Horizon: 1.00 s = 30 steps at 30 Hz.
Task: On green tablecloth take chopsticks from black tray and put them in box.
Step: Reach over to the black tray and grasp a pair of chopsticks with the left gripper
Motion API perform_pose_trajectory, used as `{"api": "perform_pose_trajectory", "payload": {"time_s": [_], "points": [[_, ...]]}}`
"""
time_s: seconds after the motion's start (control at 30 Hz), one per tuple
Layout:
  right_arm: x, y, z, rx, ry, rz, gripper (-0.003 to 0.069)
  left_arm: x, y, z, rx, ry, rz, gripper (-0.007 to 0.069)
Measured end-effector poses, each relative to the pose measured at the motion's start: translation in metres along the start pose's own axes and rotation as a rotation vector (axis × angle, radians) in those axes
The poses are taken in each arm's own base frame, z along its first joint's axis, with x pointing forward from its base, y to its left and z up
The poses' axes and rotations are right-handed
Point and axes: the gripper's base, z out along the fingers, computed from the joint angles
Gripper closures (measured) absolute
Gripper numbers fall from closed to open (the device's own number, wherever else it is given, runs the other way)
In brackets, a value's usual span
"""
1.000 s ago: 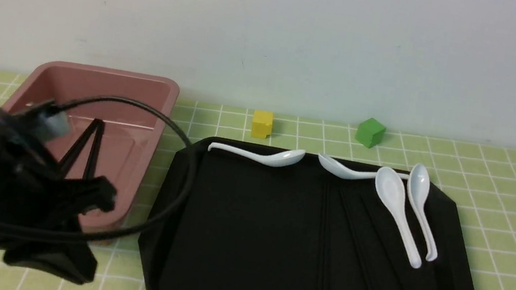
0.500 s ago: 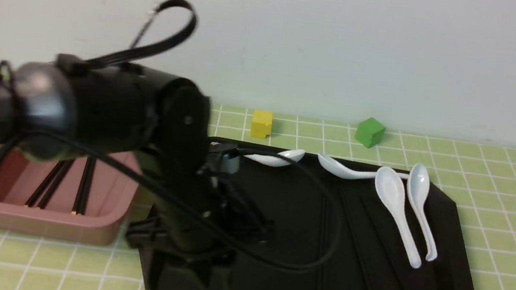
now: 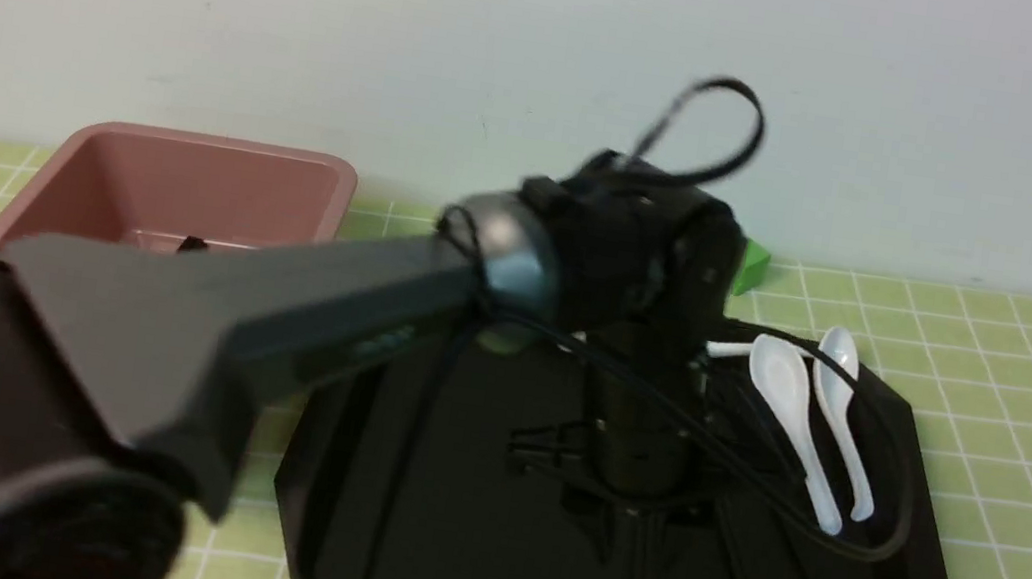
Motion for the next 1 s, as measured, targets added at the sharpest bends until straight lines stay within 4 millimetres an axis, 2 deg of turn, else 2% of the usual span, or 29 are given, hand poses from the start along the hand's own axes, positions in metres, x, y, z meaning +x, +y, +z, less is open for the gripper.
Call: {"api": "perform_pose_trajectory", "payload": {"time_s": [0.17,0.43,0.6,0.73,0.77,0.8,0.9,1.0], "points": [[0.0,0.0,0.0,0.0,0.0,0.0,0.0419,-0.008,-0.008,0.019,-0.008,-0.011,-0.001,0.0314],[0.0,0.0,0.0,0.0,0.0,0.0,0.0419,-0.009,-0.004,0.044,-0.05,0.007,0.0,0.0314],[0.0,0.0,0.0,0.0,0.0,0.0,0.0419,-0.01,-0.004,0.046,-0.054,0.003,0.013,0.033],[0.0,0.0,0.0,0.0,0.0,0.0,0.0419,-0.009,-0.002,0.046,-0.076,0.02,0.038,0.0461],[0.0,0.0,0.0,0.0,0.0,0.0,0.0419,-0.009,-0.002,0.045,-0.079,0.022,0.04,0.0505],[0.0,0.0,0.0,0.0,0.0,0.0,0.0419,-0.009,-0.002,0.044,-0.08,0.023,0.041,0.0516],[0.0,0.0,0.0,0.0,0.0,0.0,0.0419,-0.009,-0.004,0.034,-0.077,0.024,0.048,0.0509],[0.0,0.0,0.0,0.0,0.0,0.0,0.0419,-0.014,-0.015,-0.013,-0.007,-0.053,0.103,0.0508]]}}
